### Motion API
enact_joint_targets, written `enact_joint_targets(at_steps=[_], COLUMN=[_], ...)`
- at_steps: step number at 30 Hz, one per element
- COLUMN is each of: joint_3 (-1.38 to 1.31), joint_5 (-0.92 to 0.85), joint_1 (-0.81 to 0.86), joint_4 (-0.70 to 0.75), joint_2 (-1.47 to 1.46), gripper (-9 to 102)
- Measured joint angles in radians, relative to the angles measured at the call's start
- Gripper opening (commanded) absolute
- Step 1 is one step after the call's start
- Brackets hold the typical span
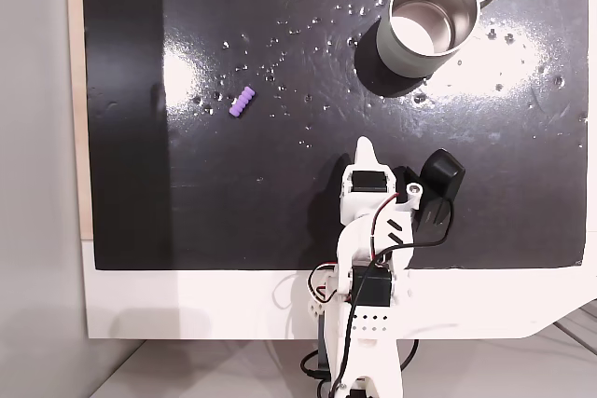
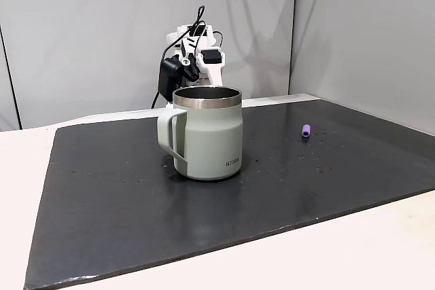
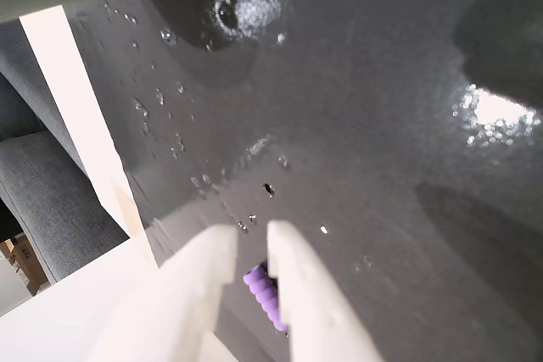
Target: Grasp a pengrip and put it in the cup.
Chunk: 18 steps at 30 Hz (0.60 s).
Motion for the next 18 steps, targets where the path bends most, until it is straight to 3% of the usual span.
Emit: enact_joint_targets(at_steps=[13, 18], joint_3=[-0.006, -0.179], joint_5=[-0.023, -0.066], joint_1=[-0.038, -0.138], joint_4=[0.008, 0.041], joint_2=[0.0, -0.101], gripper=[0, 0])
